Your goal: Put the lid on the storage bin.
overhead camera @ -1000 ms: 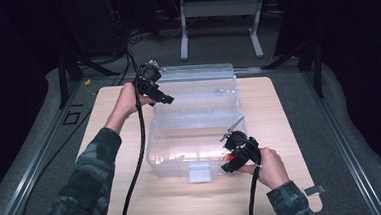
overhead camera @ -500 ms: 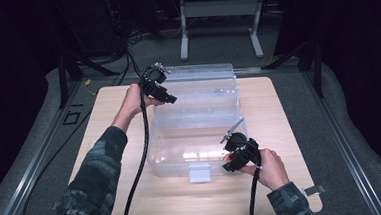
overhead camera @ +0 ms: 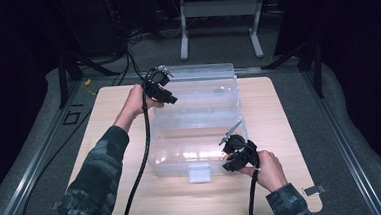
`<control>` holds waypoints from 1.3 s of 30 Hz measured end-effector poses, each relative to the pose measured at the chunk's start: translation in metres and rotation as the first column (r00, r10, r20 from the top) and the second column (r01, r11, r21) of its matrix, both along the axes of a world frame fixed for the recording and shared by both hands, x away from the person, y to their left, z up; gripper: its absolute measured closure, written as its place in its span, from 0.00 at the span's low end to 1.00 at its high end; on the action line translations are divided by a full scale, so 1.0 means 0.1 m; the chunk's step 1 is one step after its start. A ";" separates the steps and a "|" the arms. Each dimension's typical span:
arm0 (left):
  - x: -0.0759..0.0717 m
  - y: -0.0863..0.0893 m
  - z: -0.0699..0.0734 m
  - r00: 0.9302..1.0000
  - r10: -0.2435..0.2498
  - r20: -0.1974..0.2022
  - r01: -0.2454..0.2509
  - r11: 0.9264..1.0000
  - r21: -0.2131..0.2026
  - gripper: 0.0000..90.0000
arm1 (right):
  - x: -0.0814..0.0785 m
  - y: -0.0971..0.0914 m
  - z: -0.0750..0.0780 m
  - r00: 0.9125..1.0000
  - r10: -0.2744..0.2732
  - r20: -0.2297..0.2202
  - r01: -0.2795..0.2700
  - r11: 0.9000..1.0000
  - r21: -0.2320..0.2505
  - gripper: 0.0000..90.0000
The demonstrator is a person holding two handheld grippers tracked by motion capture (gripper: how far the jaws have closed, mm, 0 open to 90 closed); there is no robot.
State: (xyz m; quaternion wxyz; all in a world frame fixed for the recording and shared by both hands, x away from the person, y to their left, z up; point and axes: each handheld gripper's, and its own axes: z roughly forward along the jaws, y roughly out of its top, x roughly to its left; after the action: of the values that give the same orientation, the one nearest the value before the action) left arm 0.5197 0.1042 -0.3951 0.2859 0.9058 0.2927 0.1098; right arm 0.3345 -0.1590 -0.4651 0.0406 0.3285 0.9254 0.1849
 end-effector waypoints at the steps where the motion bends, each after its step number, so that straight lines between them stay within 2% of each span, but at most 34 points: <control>1: 0.00 0.00 0.00 1.000 -0.003 0.001 0.003 1.000 0.002 0.72 | 0.00 0.00 0.00 1.000 0.001 0.000 -0.001 1.000 0.004 0.76; 2: -0.01 0.00 0.00 1.000 -0.005 0.002 0.005 1.000 0.001 0.73 | 0.00 0.01 0.00 1.000 0.000 0.005 0.000 1.000 -0.014 0.76; 10: -0.06 0.01 -0.01 0.999 -0.027 0.037 0.027 1.000 0.002 0.79 | -0.02 0.02 -0.02 1.000 -0.016 0.020 0.017 1.000 -0.009 0.76; 15: -0.08 0.00 0.01 0.998 -0.042 0.043 0.041 0.999 0.008 0.81 | -0.03 0.01 -0.03 0.999 -0.024 0.030 0.025 1.000 -0.007 0.76; 16: -0.09 0.01 0.01 0.998 -0.042 0.041 0.042 0.999 -0.004 0.81 | -0.04 0.01 -0.03 0.999 -0.031 0.027 0.031 0.999 -0.006 0.76; 22: -0.13 0.00 0.04 0.998 -0.055 0.038 0.055 0.998 -0.009 0.84 | -0.04 0.00 -0.03 0.998 -0.050 0.026 0.050 0.999 0.005 0.75; 26: -0.15 0.01 0.07 0.997 -0.066 0.032 0.067 0.997 -0.029 0.86 | -0.04 0.00 -0.04 0.998 -0.057 0.025 0.057 0.998 0.011 0.74; 34: -0.19 0.00 0.11 0.995 -0.091 0.027 0.091 0.996 -0.003 0.90 | -0.05 -0.01 -0.04 0.997 -0.068 0.031 0.068 0.998 0.015 0.72; 37: -0.18 0.02 0.10 0.996 -0.085 0.017 0.085 0.996 -0.021 0.90 | -0.06 0.00 -0.05 0.997 -0.075 0.036 0.074 0.997 0.015 0.71; 39: -0.17 0.01 0.09 0.997 -0.077 0.012 0.078 0.997 -0.018 0.89 | -0.07 0.00 -0.06 0.996 -0.077 0.041 0.077 0.997 0.021 0.71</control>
State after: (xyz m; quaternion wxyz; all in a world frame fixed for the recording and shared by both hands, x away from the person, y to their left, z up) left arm 0.5025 0.1051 -0.3865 0.2999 0.9132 0.2568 0.1008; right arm 0.3273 -0.1587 -0.4710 0.0638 0.3603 0.9091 0.1991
